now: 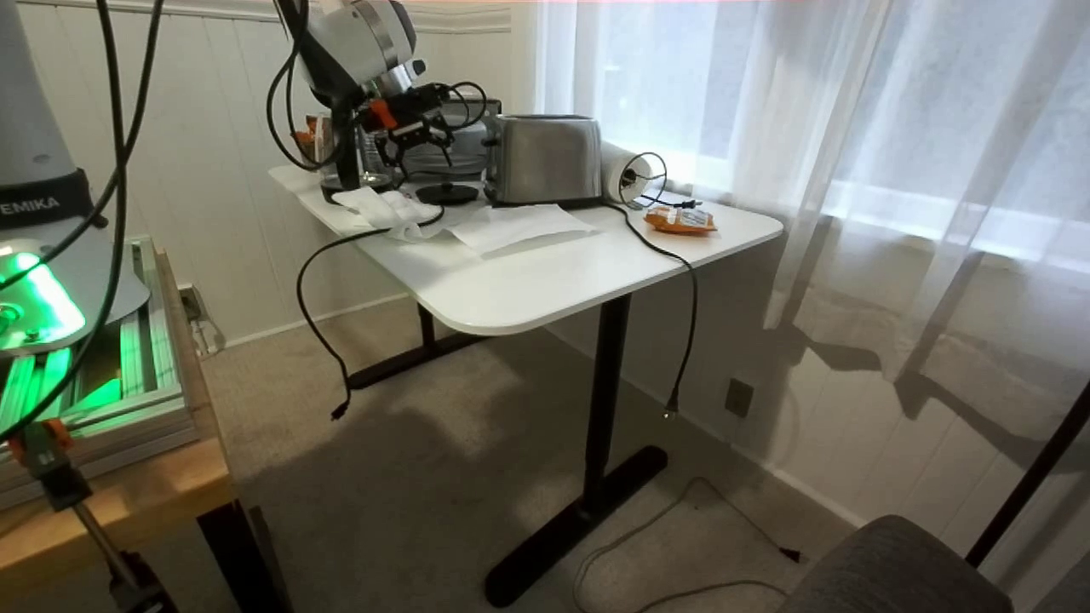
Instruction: Move the black kettle electric base to the left
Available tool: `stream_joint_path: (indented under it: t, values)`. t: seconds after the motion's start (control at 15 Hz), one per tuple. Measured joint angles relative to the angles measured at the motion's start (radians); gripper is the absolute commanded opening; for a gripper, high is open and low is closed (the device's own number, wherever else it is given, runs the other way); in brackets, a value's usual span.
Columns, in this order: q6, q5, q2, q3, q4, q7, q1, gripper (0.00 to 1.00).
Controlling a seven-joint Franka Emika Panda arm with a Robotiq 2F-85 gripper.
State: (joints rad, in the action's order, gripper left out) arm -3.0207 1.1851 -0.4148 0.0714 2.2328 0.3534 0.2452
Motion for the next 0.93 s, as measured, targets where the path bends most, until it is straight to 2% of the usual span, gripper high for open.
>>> stream_joint_path:
  t: [0.27, 0.67, 0.93]
  values:
    - [-0.01, -0.035, 0.107, 0.019, 0.084, 0.007, -0.012, 1.0]
    - [-0.126, -0.206, 0.274, 0.105, 0.279, -0.025, -0.076, 1.0]
    - [-0.136, -0.305, 0.37, 0.137, 0.379, -0.025, -0.088, 1.0]
